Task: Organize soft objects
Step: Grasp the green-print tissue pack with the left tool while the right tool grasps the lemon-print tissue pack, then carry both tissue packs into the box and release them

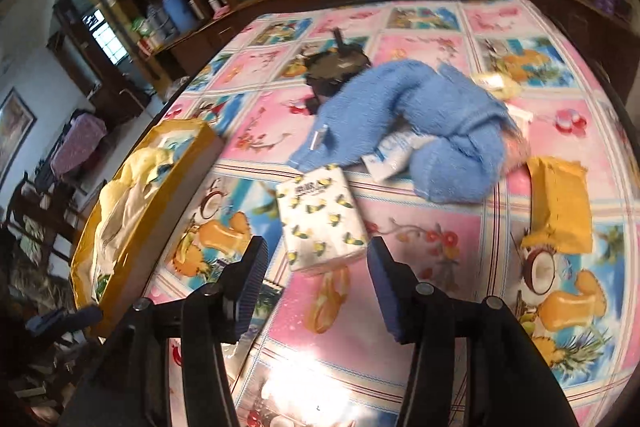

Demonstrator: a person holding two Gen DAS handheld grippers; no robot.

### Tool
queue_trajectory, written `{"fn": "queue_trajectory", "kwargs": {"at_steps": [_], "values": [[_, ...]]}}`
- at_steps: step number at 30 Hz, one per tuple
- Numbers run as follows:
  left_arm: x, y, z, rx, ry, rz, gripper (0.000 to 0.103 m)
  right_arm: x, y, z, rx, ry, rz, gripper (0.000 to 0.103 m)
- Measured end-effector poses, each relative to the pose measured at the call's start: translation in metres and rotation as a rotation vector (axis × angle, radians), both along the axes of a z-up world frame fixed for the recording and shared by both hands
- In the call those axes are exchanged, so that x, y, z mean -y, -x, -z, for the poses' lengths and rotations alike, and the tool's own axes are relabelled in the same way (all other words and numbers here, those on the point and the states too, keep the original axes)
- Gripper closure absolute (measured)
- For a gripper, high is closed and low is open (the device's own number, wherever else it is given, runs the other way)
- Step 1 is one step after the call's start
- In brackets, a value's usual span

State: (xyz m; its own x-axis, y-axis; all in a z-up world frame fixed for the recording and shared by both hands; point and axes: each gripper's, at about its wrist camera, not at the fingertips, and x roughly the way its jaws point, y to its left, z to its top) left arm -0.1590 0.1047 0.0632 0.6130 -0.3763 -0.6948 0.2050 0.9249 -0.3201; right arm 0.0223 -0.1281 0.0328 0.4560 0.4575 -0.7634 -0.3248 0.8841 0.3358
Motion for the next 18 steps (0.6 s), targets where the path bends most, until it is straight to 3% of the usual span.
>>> {"fn": "queue_trajectory", "kwargs": {"at_steps": [8,11,12,16,18], "values": [[0.044,-0.015,0.012,-0.053,-0.084,0.058,0.056,-0.047,-0.032,0.026,0.013,0.167,-0.057,0.043],[0.055,-0.032,0.021,-0.077,-0.119,0.058,0.056,-0.049,-0.032,0.028,0.015,0.172,-0.063,0.044],[0.058,-0.038,0.024,-0.083,-0.128,0.057,0.056,-0.047,-0.032,0.026,0.006,0.156,-0.064,0.051],[0.065,-0.062,0.036,-0.103,-0.17,0.033,0.056,-0.029,-0.021,0.025,-0.013,0.134,-0.06,0.051],[0.068,-0.07,0.038,-0.089,-0.201,0.021,0.047,-0.02,-0.014,0.025,-0.008,0.142,-0.054,0.051]]}}
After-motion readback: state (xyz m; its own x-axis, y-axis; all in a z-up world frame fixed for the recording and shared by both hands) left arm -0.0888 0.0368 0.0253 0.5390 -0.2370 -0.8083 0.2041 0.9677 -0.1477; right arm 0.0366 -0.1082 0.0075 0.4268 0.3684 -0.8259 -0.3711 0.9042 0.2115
